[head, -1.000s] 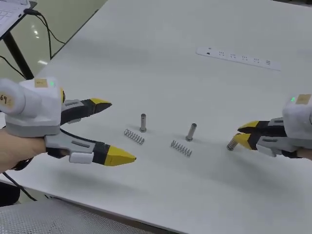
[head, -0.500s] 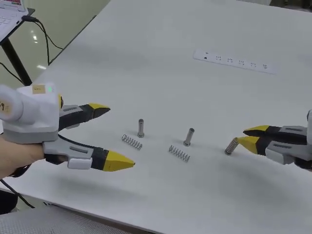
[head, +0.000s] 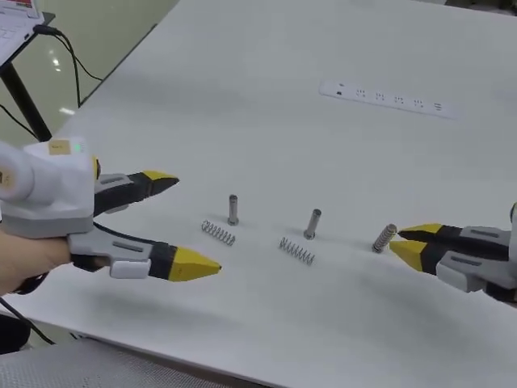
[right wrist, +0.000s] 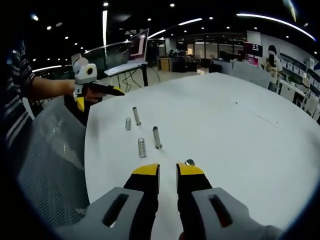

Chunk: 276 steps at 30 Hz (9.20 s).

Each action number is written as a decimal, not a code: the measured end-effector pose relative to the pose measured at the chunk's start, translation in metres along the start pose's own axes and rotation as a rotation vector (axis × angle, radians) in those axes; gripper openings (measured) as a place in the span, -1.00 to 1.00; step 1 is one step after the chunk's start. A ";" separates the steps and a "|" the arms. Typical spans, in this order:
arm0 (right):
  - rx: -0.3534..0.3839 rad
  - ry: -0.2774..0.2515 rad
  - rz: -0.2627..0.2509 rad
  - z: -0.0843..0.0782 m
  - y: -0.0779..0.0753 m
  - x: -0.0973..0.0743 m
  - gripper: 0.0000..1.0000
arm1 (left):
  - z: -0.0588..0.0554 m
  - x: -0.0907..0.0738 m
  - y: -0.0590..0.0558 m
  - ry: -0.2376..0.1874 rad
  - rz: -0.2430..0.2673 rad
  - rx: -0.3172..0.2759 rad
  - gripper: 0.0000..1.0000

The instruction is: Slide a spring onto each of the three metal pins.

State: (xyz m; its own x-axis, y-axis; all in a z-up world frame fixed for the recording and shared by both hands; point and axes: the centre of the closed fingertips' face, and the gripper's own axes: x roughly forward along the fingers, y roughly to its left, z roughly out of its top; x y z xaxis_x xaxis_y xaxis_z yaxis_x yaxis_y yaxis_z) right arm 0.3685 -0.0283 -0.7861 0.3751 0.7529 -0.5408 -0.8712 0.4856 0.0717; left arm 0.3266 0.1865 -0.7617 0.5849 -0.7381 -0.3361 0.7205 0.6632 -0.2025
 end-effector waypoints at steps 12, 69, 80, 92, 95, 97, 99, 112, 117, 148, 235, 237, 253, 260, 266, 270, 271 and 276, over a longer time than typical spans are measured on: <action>0.031 -0.005 0.018 -0.005 0.013 0.006 -0.77 | -0.001 -0.002 0.001 0.004 0.005 0.002 0.92; -0.097 0.122 0.138 -0.010 0.052 0.106 -0.71 | -0.008 -0.006 0.001 0.019 0.009 -0.014 0.89; -0.150 0.130 0.133 -0.024 0.052 0.109 -0.84 | -0.010 -0.005 -0.002 0.021 0.003 -0.015 0.89; -0.185 0.125 0.153 -0.019 0.055 0.100 -0.85 | -0.011 -0.004 -0.011 0.028 -0.021 -0.011 0.87; -0.205 0.128 0.156 -0.016 0.054 0.092 -0.85 | -0.010 -0.003 -0.013 0.027 -0.030 -0.015 0.86; -0.222 0.127 0.155 -0.014 0.053 0.087 -0.85 | -0.011 -0.003 -0.016 0.030 -0.039 -0.015 0.85; -0.230 0.127 0.159 -0.012 0.052 0.083 -0.85 | -0.012 -0.002 -0.019 0.036 -0.049 -0.011 0.84; -0.314 0.117 0.174 -0.001 0.056 0.057 -0.85 | -0.011 0.004 -0.030 0.046 -0.103 -0.016 0.78; -0.350 0.124 0.194 -0.001 0.064 0.049 -0.85 | -0.009 0.010 -0.039 0.051 -0.140 -0.017 0.74; -0.492 0.099 0.296 0.016 0.094 0.033 -0.85 | -0.003 0.072 -0.087 0.128 -0.345 0.139 -0.10; -0.429 -0.023 0.368 0.063 0.116 0.014 -0.86 | 0.000 0.091 -0.107 0.118 -0.425 0.224 -0.95; -0.432 -0.035 0.368 0.068 0.118 0.015 -0.86 | 0.001 0.091 -0.108 0.117 -0.426 0.226 -0.95; -0.467 -0.069 0.356 0.077 0.124 0.022 -0.86 | 0.004 0.094 -0.110 0.107 -0.427 0.230 -0.95; -0.465 -0.076 0.357 0.076 0.123 0.022 -0.86 | 0.003 0.093 -0.109 0.109 -0.420 0.223 -0.94; -0.486 -0.081 0.356 0.079 0.125 0.023 -0.86 | 0.006 0.094 -0.108 0.102 -0.416 0.223 -0.93; -0.495 -0.083 0.351 0.079 0.124 0.023 -0.86 | 0.006 0.093 -0.108 0.104 -0.412 0.211 -0.93; -0.500 -0.083 0.349 0.079 0.124 0.022 -0.86 | 0.006 0.093 -0.108 0.103 -0.411 0.207 -0.93; -0.501 -0.079 0.349 0.081 0.123 0.021 -0.86 | 0.006 0.092 -0.108 0.103 -0.407 0.197 -0.87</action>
State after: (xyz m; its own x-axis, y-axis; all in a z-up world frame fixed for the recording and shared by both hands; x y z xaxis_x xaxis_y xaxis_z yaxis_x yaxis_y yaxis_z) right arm 0.2952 0.0833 -0.7211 0.0462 0.8698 -0.4912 -0.9825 -0.0494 -0.1799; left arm 0.3052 0.0466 -0.7650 0.2067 -0.9111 -0.3567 0.9468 0.2782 -0.1617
